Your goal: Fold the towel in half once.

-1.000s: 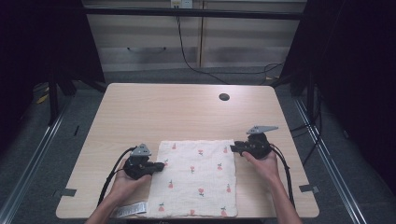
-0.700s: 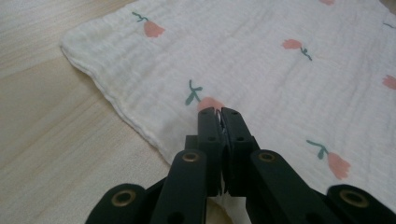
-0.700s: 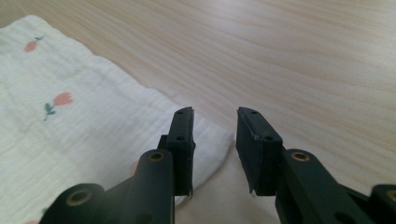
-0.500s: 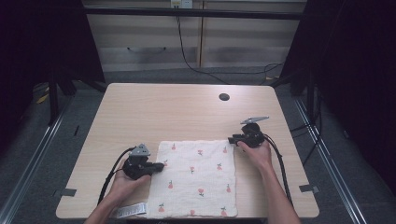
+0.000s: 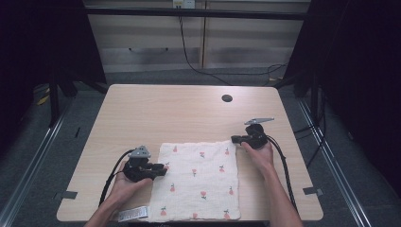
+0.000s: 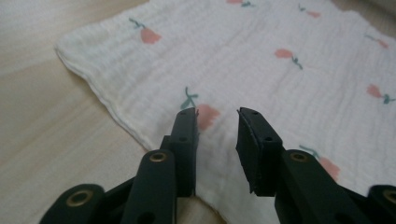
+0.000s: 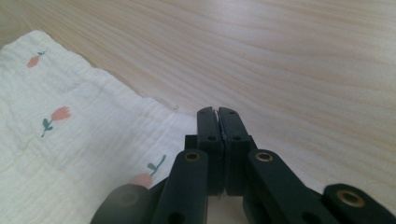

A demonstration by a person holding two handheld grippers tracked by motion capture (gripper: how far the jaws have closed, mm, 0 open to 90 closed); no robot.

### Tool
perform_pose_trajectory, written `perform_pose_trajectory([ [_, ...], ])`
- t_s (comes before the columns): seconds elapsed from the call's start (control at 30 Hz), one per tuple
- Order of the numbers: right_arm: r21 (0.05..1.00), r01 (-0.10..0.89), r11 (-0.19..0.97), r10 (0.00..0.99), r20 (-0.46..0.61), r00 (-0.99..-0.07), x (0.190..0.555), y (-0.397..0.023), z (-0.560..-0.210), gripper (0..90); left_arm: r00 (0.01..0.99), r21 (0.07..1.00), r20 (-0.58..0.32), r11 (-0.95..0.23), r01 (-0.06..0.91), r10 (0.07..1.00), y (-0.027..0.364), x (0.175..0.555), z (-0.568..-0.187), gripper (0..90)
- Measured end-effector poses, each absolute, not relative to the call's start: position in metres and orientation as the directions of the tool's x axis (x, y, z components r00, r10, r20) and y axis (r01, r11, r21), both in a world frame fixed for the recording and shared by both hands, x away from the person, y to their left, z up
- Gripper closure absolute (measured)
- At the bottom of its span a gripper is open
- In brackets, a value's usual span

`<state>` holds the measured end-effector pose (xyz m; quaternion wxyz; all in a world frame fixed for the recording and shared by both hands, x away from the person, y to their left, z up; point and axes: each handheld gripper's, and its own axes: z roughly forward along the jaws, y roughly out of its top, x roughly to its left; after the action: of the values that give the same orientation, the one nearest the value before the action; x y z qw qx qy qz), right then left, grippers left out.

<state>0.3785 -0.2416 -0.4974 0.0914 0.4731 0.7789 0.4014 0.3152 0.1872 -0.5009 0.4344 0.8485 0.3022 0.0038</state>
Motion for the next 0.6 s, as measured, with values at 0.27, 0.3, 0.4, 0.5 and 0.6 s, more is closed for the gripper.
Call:
perform_pose_trajectory([
  [0.27,0.722,0.653,0.228,0.806,0.236,-0.543,0.376,-0.243,-0.490,88.8,0.758,0.792,-0.267,-0.313,0.525,0.596,0.207,0.357,-0.473,63.6],
  [0.3,0.724,0.652,0.226,0.805,0.238,-0.543,0.375,-0.244,-0.489,88.8,0.758,0.792,-0.267,-0.313,0.525,0.596,0.207,0.357,-0.473,63.5],
  [0.4,0.726,0.647,0.231,0.805,0.231,-0.547,0.374,-0.244,-0.486,88.8,0.739,0.763,-0.281,-0.324,0.559,0.612,0.203,0.378,-0.475,63.5],
  [0.5,0.732,0.644,0.220,0.803,0.239,-0.545,0.374,-0.246,-0.485,88.8,0.727,0.729,-0.271,-0.359,0.583,0.631,0.193,0.399,-0.480,66.2],
  [0.6,0.732,0.647,0.215,0.802,0.246,-0.545,0.374,-0.245,-0.486,88.8,0.736,0.716,-0.236,-0.399,0.573,0.635,0.186,0.404,-0.484,67.7],
])
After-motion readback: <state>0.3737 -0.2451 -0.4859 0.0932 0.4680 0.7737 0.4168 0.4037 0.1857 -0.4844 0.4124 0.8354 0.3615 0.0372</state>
